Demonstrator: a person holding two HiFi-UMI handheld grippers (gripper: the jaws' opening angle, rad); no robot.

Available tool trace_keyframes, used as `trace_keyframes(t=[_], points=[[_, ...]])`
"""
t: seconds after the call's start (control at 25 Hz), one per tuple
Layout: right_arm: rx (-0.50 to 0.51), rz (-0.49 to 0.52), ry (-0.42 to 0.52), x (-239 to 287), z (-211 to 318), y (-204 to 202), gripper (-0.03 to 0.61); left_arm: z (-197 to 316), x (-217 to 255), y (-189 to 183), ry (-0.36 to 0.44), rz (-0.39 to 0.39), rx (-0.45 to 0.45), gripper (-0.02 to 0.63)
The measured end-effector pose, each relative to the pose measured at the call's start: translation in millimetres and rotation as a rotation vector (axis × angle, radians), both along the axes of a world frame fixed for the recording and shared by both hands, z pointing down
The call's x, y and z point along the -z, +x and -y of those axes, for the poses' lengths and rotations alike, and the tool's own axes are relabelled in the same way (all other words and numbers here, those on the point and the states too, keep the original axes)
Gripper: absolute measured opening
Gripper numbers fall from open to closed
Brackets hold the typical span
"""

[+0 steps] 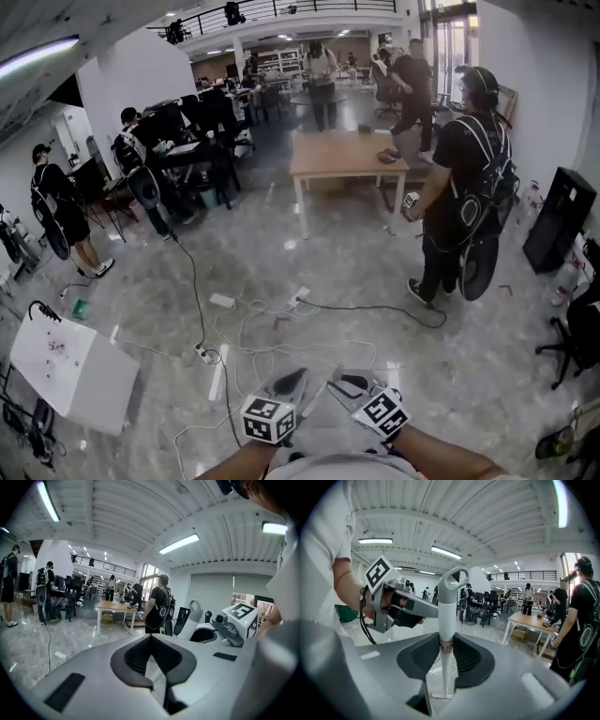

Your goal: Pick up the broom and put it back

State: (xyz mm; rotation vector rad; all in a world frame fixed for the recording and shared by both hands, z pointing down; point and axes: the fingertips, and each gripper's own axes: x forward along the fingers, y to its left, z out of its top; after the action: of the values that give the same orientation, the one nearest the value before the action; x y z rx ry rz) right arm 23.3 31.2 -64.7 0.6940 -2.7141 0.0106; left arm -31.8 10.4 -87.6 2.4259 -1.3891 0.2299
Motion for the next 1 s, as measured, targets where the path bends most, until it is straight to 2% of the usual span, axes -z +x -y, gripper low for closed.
trace_keyframes(t=[0.16, 0.32, 0.52, 0.68, 1.0], points=[[0.017, 0.078, -0.005, 55.3, 5.4, -8.6, 0.089, 3.0, 27.3, -3.1, 0.026, -0.035, 0.038, 0.008], [0.037, 0.135, -0.008, 93.1, 12.3, -12.2, 0.089, 7.5, 43.7, -5.9, 0.068, -0.034, 0.059, 0.008], [0.031, 0.162, -0.053, 101.2, 0.4, -16.2, 0.089, -6.1, 50.2, -4.6, 0.065, -0.055, 0.048, 0.008], [0.014, 0.159, -0.017, 110.4, 29.5, -14.7, 0.089, 26.8, 66.2, 1.3, 0.114, -0.061, 0.025, 0.008], [-0.024, 0.16, -0.019, 112.4, 50.8, -14.1, 0.089, 45.4, 68.1, 0.2, 0.104, -0.06, 0.012, 0.008]])
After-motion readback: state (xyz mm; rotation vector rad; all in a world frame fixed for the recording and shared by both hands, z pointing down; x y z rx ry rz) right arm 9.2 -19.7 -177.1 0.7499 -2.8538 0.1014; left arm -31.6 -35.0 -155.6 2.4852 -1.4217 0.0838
